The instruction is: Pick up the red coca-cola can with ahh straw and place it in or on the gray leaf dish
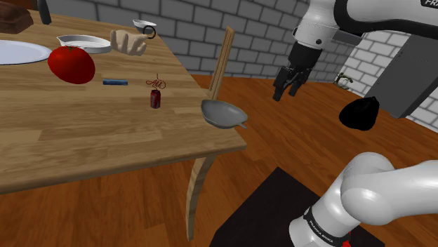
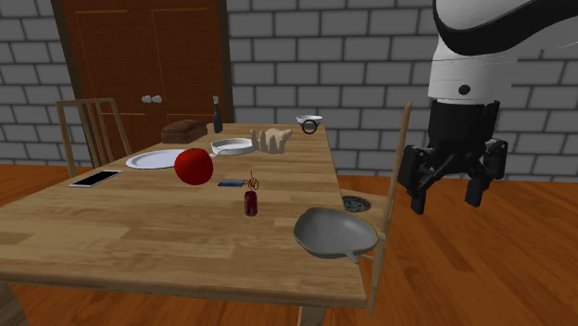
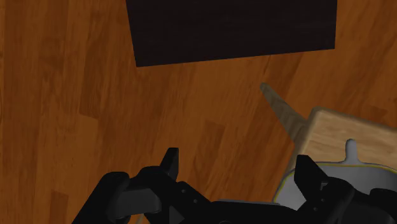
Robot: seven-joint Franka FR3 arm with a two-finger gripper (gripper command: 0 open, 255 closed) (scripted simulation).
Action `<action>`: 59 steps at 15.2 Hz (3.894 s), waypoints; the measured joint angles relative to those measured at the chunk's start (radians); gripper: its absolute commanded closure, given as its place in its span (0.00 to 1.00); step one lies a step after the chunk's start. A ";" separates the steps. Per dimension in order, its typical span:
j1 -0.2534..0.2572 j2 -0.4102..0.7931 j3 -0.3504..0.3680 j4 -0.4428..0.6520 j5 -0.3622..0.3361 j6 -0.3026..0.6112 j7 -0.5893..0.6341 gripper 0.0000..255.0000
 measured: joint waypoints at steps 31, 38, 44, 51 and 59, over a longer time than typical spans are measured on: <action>0.221 1.001 0.102 0.871 0.056 0.187 -0.438 0.00; 0.257 1.151 0.130 1.040 0.041 0.174 -0.489 0.00; 0.257 1.158 0.130 0.981 0.041 0.239 -0.491 0.00; 0.257 1.157 0.130 0.976 0.041 0.244 -0.491 1.00; 0.258 1.157 0.130 0.977 0.041 0.244 -0.491 1.00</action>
